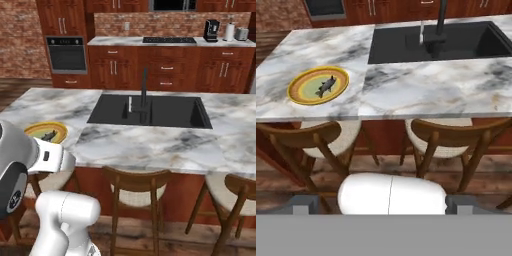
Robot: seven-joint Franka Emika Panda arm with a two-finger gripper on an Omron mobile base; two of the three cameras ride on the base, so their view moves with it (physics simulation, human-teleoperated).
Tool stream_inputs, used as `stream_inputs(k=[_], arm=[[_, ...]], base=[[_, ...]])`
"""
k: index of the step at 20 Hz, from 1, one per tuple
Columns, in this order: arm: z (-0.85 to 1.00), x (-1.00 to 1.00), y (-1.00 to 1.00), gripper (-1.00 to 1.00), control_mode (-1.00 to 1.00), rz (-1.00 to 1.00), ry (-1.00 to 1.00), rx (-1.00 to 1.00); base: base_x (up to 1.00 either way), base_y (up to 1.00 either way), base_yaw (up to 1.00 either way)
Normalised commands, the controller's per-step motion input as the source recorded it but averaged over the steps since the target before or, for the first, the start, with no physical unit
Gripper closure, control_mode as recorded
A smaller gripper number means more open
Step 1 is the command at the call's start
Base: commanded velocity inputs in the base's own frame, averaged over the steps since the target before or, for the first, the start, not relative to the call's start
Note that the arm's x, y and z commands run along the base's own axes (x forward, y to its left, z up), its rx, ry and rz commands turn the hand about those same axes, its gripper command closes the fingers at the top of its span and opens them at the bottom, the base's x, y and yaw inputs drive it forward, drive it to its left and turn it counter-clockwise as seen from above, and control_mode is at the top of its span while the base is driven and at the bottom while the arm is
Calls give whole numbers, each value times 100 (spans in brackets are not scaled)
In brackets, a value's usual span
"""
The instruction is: Take the cheese, fish, and lemon from the fridge and place them on the plate on the dining counter to create an appetizer plate.
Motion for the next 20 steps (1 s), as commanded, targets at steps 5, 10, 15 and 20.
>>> stream_inputs(k=[5,10,15,20], arm=[[0,0,0,-100,100,0,0,0],[0,0,0,-100,100,0,0,0],[0,0,0,-100,100,0,0,0],[0,0,0,-100,100,0,0,0]], base=[[-2,-100,-8],[-17,-100,-15],[-40,-100,-20],[-41,-100,-23]])
